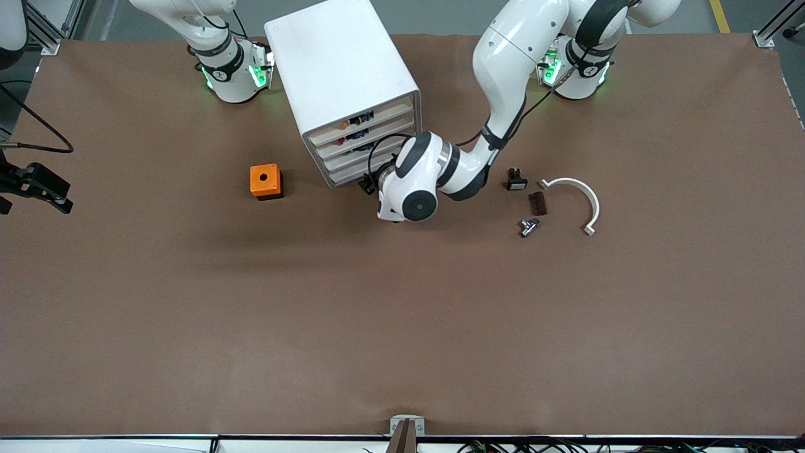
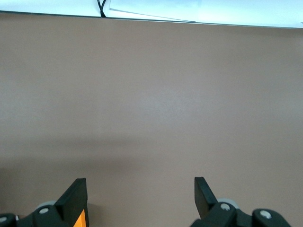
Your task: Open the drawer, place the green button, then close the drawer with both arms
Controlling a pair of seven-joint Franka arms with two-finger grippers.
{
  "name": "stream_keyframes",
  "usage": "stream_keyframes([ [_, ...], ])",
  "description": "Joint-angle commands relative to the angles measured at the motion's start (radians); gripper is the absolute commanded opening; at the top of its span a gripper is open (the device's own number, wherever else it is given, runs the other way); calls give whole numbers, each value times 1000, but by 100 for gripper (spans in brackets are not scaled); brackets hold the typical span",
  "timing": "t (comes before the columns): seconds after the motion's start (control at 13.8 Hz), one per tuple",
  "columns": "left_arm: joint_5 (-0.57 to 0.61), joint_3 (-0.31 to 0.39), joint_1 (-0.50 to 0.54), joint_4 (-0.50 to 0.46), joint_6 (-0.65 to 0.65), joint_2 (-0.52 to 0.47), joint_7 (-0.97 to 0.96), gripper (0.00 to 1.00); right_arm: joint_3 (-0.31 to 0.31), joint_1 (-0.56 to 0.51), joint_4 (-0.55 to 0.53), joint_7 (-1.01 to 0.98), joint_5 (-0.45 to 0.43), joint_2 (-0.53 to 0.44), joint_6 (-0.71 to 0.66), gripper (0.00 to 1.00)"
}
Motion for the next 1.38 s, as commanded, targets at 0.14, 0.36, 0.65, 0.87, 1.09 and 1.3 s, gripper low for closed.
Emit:
stream_keyframes([
  [0.14, 42, 13, 106, 73, -18, -60, 8, 100, 12, -9, 2, 20, -19, -5, -3, 100],
  [0.36, 164, 50, 126, 116, -19, -103, 9, 100, 12, -9, 4, 19, -19, -5, -3, 100],
  [0.65, 403, 72, 185, 113, -109, -280, 101, 100, 12, -9, 2, 19, -19, -5, -1, 100],
  [0.87, 435, 73, 268, 110, -312, -370, 315, 100, 11, -11, 4, 19, -19, -5, -1, 100],
  [1.09, 533, 72, 351, 101, -474, -463, 532, 100, 12, -11, 4, 19, -19, -5, -1, 100],
  [1.3, 619, 72, 417, 69, -521, -544, 687, 100, 11, -11, 4, 19, -19, -5, -1, 100],
])
